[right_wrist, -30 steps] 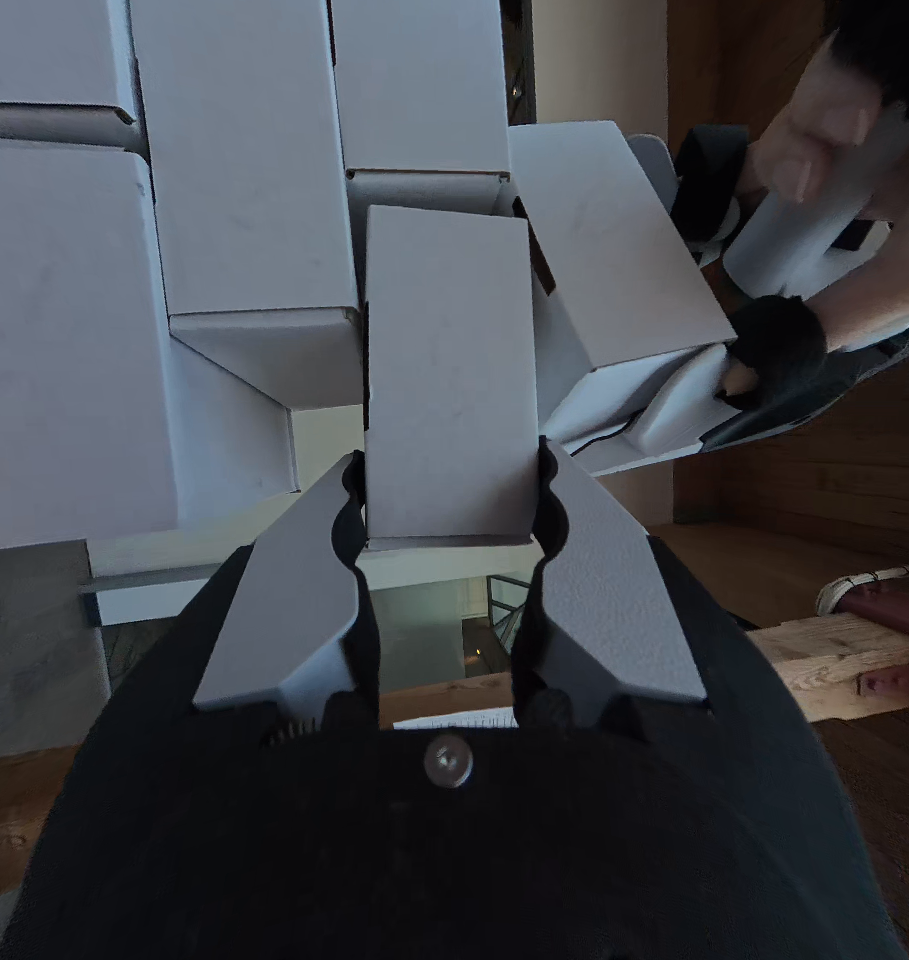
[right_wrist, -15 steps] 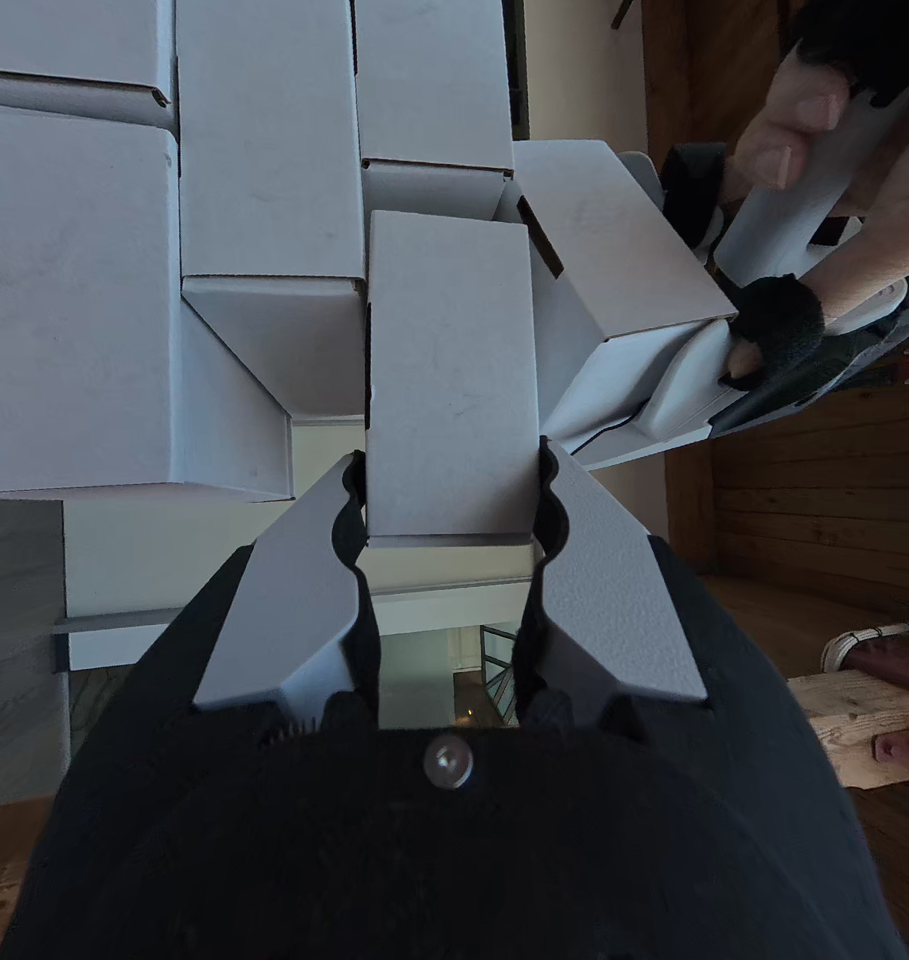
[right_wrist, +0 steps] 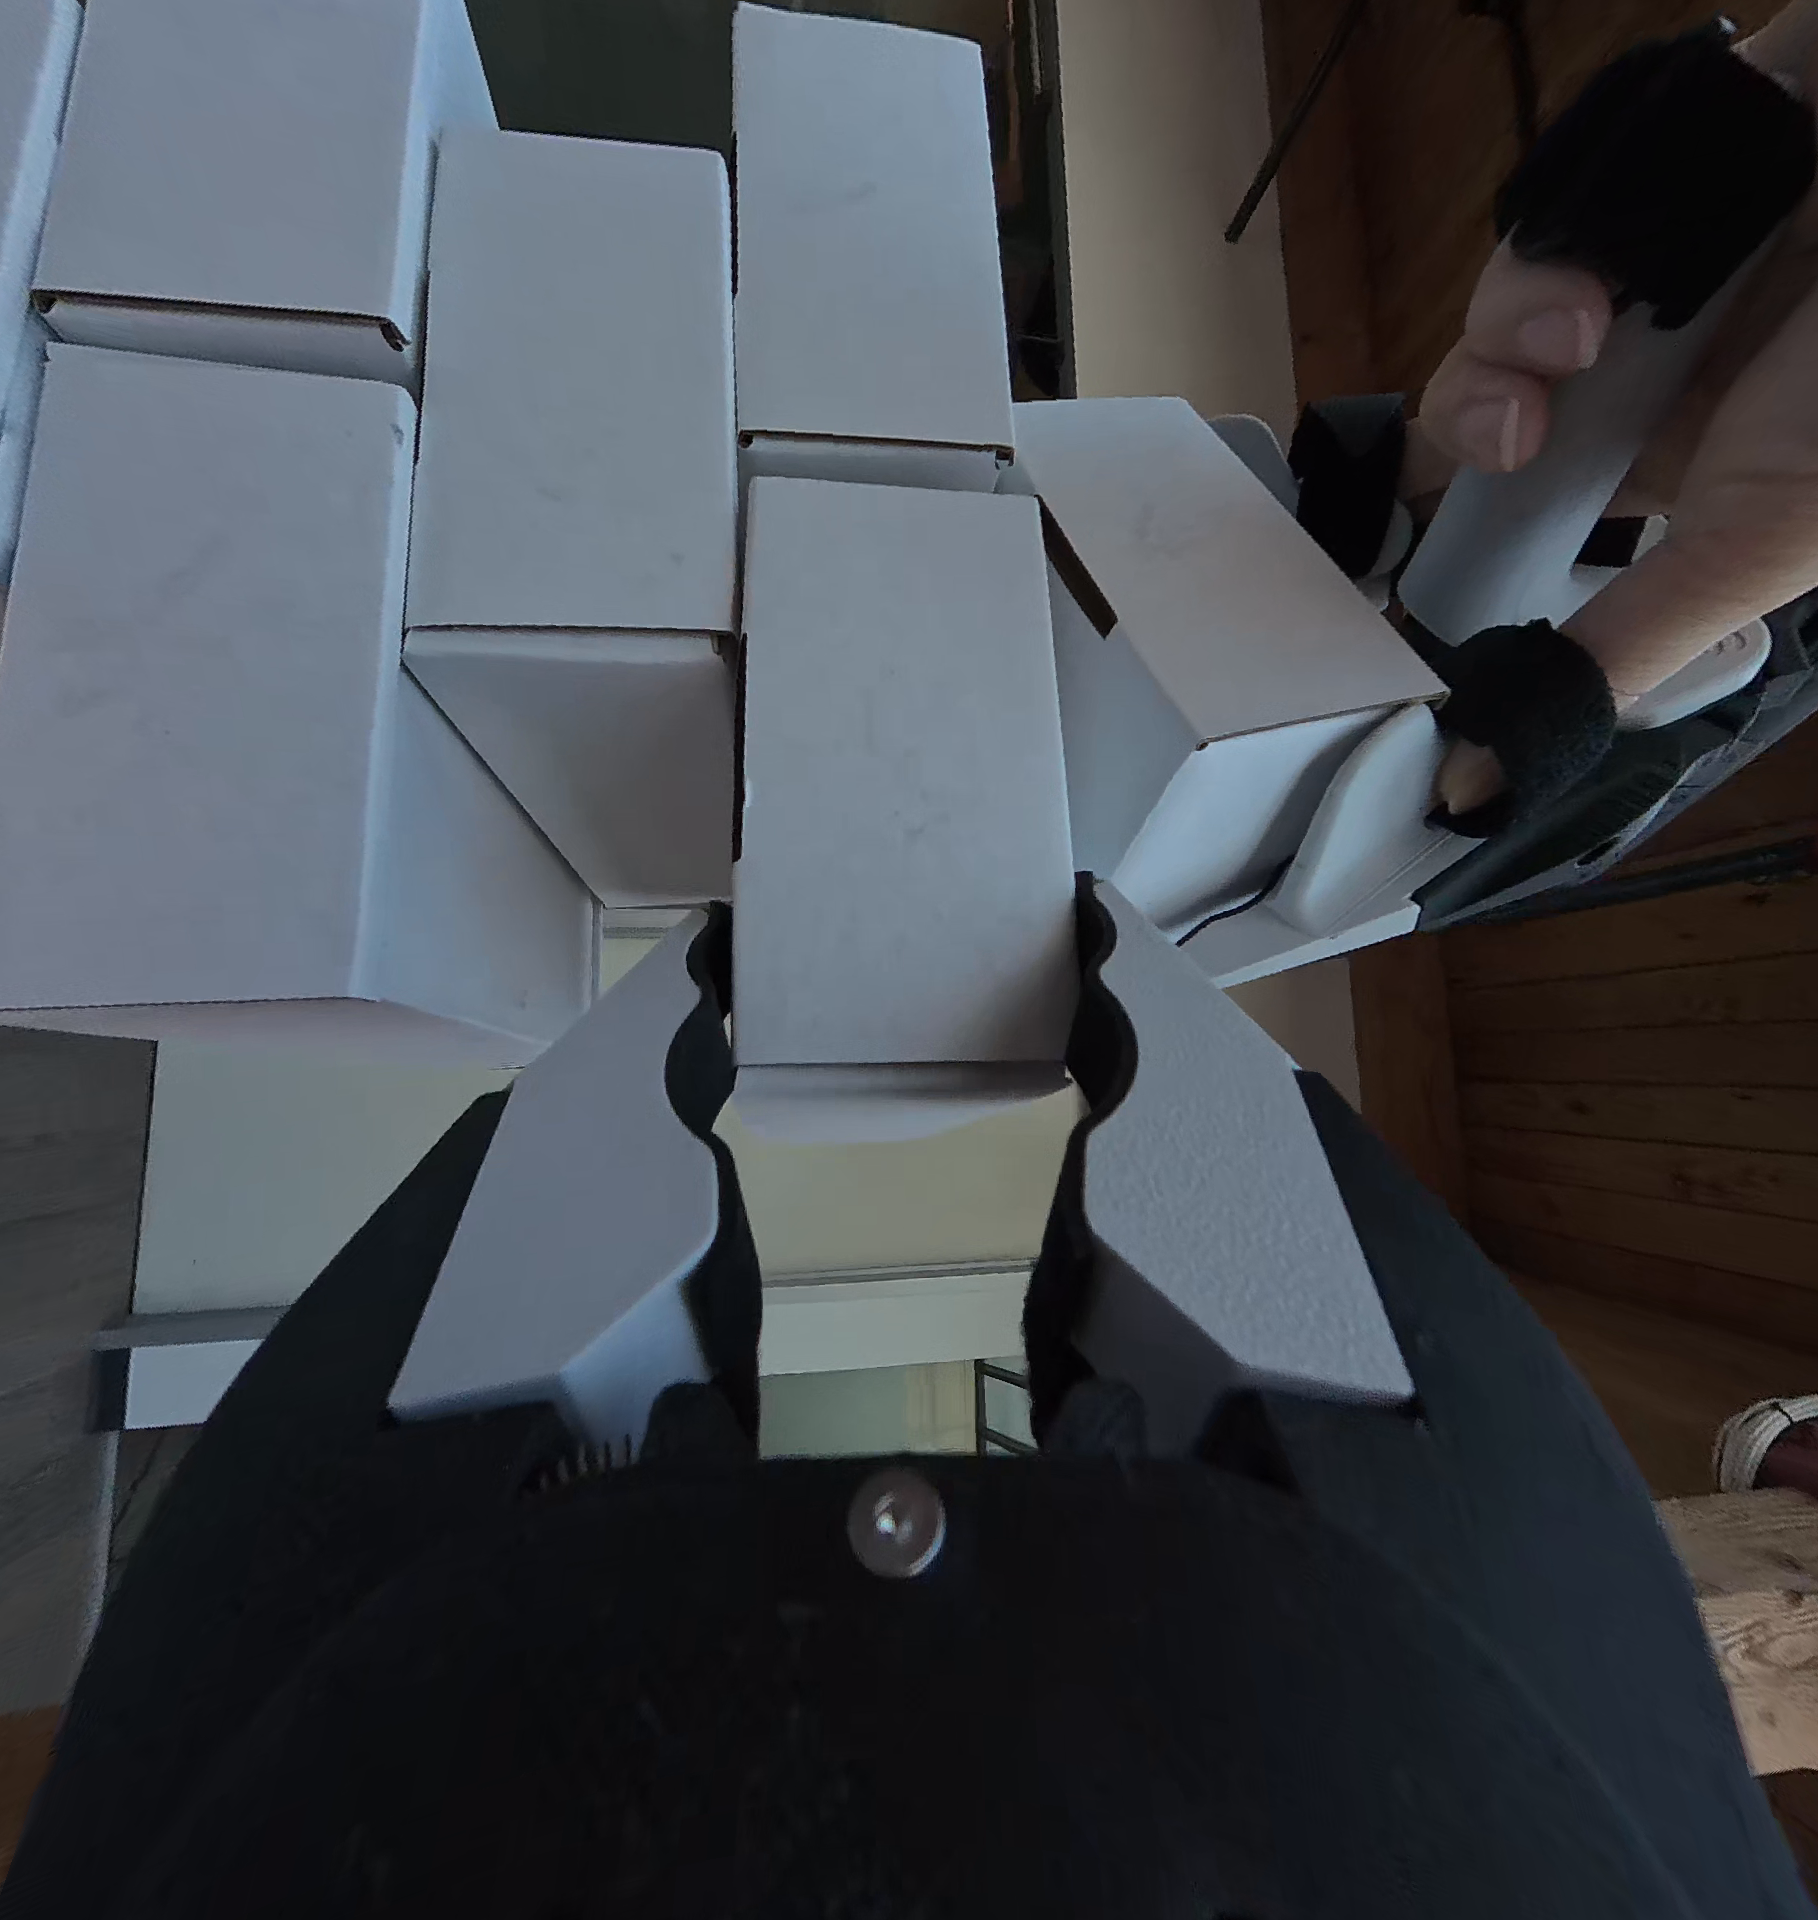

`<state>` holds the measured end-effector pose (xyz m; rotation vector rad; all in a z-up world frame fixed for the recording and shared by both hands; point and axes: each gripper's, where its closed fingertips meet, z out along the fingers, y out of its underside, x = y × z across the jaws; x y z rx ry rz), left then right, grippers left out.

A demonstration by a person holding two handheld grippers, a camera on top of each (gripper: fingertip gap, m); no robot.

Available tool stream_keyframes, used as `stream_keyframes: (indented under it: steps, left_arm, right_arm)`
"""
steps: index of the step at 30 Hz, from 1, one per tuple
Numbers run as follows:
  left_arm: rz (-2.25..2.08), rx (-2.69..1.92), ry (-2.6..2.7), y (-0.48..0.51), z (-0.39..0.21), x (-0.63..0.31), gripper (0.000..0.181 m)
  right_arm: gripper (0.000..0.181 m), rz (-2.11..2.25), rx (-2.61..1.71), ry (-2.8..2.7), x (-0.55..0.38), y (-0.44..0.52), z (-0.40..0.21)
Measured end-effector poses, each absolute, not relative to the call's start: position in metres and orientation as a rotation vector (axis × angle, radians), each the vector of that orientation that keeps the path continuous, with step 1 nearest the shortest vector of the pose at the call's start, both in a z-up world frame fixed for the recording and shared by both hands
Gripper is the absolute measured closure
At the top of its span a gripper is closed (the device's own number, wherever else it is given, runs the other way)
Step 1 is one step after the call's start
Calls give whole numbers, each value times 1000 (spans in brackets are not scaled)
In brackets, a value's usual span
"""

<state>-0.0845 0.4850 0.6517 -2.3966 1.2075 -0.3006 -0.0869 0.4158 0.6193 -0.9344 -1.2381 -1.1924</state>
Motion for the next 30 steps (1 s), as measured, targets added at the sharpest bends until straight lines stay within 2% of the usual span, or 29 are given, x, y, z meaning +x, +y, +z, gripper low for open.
stream_keyframes:
  steps: [17, 24, 25, 28, 30]
  left_arm:
    - [-63, -2286, 1232, 491, 643, -84, 46]
    - [-51, -2272, 1237, 488, 643, -78, 46]
    - [-54, -2270, 1235, 488, 643, -78, 46]
    - [-57, -2268, 1232, 489, 643, -78, 46]
    - [-54, -2270, 1233, 488, 643, -79, 46]
  right_arm:
    - [115, -1298, -948, -1128, -86, 418, 624]
    - [101, -1057, -1012, -967, -85, 395, 617]
    - [111, -961, -1016, -898, -81, 385, 621]
    - [181, -566, -1147, -678, -44, 371, 624]
    - [181, -501, -1335, -360, 30, 387, 623]
